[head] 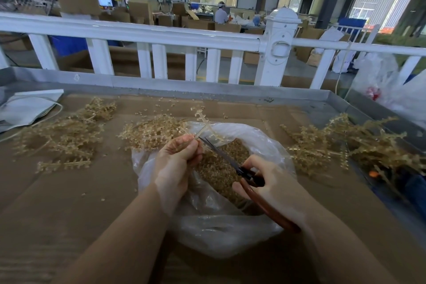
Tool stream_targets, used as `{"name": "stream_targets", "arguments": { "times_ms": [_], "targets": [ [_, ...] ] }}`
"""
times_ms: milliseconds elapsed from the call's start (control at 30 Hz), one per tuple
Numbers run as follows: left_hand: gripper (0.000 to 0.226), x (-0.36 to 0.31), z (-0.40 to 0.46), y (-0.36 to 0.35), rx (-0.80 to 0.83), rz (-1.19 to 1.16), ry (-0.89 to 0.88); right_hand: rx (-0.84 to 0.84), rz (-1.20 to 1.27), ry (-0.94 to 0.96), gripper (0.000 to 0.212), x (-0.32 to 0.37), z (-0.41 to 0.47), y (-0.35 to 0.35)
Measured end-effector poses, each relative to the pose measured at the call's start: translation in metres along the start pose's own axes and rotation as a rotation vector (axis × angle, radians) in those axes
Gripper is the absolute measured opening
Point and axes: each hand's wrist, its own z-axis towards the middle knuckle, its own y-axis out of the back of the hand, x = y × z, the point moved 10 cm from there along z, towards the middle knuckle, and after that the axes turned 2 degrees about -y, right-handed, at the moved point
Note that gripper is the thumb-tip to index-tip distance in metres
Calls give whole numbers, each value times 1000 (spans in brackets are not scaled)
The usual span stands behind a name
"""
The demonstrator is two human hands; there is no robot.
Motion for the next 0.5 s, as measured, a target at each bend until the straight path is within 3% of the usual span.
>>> {"name": "stream_targets", "arguments": {
  "times_ms": [500],
  "targets": [
    [19,9,2,3,-15,-96,91,-143,-304,115,13,16,-7,9]
  ]
}}
